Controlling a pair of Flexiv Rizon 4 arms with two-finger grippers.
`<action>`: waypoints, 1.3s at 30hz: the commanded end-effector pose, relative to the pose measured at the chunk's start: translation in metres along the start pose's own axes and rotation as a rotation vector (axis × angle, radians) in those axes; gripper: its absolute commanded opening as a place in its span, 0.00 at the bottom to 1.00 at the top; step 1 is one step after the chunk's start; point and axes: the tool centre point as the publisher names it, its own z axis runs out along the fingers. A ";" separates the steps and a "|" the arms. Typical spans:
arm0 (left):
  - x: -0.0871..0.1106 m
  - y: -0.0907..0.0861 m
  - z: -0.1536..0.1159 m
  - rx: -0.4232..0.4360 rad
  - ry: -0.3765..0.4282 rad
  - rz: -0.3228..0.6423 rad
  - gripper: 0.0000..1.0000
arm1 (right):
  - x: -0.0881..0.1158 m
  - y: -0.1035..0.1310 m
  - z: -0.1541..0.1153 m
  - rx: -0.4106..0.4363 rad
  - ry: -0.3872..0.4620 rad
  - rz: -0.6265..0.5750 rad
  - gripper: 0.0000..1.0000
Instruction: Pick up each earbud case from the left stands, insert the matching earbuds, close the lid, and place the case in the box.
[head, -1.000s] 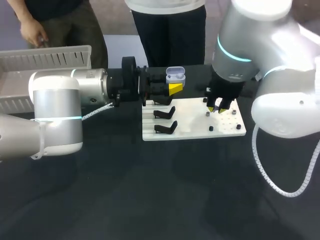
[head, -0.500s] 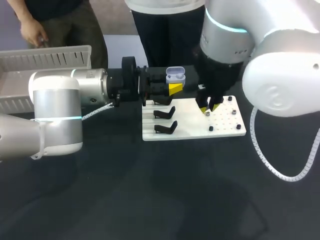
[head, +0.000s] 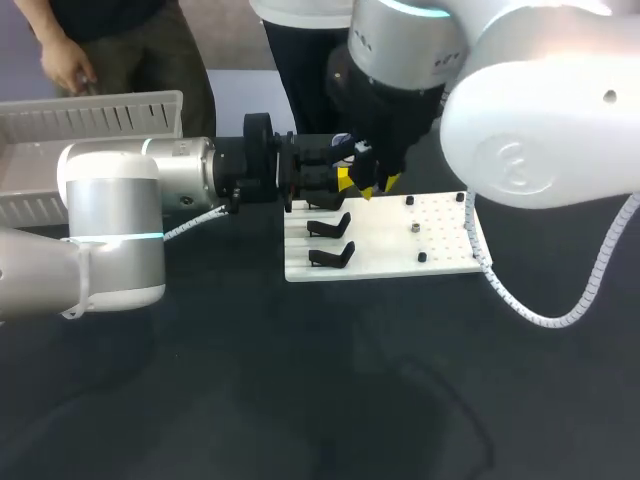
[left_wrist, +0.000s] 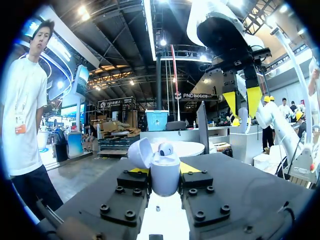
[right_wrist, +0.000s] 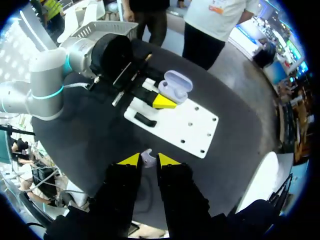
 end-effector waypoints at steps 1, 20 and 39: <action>0.000 0.000 0.000 -0.002 -0.001 0.002 0.00 | -0.009 0.007 -0.004 0.004 -0.003 -0.004 0.00; 0.000 0.000 0.000 -0.002 -0.001 0.002 0.00 | -0.012 0.008 -0.004 -0.008 -0.009 0.007 0.00; 0.000 0.000 0.000 -0.002 -0.001 0.002 0.00 | -0.066 -0.006 0.000 -0.023 -0.083 0.067 0.00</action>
